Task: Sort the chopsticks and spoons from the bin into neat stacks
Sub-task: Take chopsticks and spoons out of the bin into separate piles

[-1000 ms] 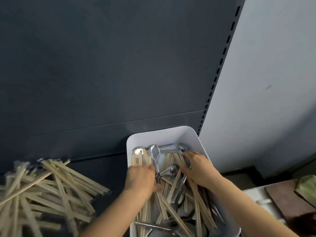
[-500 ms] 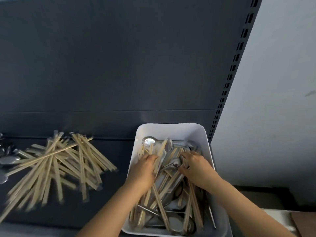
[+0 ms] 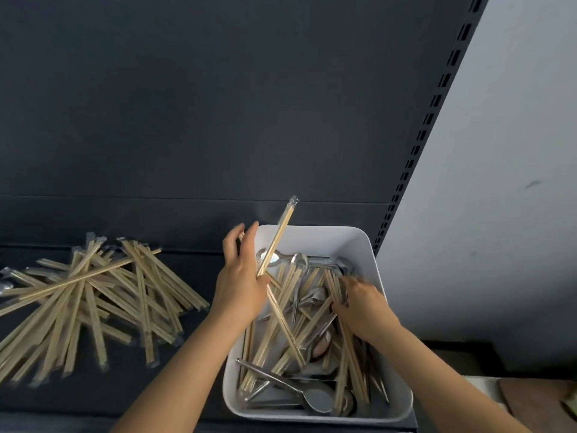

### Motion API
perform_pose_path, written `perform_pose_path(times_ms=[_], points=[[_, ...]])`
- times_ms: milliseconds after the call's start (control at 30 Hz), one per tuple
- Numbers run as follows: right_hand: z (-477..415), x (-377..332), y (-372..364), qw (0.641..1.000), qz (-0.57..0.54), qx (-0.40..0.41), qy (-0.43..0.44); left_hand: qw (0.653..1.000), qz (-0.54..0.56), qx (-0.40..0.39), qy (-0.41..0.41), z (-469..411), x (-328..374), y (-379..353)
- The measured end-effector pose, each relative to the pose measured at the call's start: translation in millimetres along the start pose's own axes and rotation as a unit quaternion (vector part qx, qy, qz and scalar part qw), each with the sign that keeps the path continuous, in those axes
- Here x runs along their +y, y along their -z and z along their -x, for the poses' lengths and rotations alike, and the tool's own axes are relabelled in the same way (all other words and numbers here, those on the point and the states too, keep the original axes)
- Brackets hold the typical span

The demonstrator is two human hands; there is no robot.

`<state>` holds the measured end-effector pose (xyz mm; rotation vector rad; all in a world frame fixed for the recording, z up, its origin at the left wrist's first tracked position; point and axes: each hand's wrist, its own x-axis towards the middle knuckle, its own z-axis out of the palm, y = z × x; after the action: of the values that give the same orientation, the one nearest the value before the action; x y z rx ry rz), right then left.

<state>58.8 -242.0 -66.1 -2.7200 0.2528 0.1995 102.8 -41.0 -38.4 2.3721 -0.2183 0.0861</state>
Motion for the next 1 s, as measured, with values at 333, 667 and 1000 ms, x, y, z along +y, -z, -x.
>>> perform_pose_path(times_ms=[333, 667, 1000], points=[[6, -16, -4, 0.992, 0.044, -0.046, -0.109, 0.999, 0.003, -0.050, 0.022, -5, -12, -7], [-13, -29, -17, 0.990, 0.041, -0.081, -0.104, 0.987, 0.084, -0.091, 0.099, -13, -22, -8], [11, -13, -12, 0.987, 0.071, -0.084, -0.118, 0.979, 0.170, -0.073, 0.088, -14, -25, -3]])
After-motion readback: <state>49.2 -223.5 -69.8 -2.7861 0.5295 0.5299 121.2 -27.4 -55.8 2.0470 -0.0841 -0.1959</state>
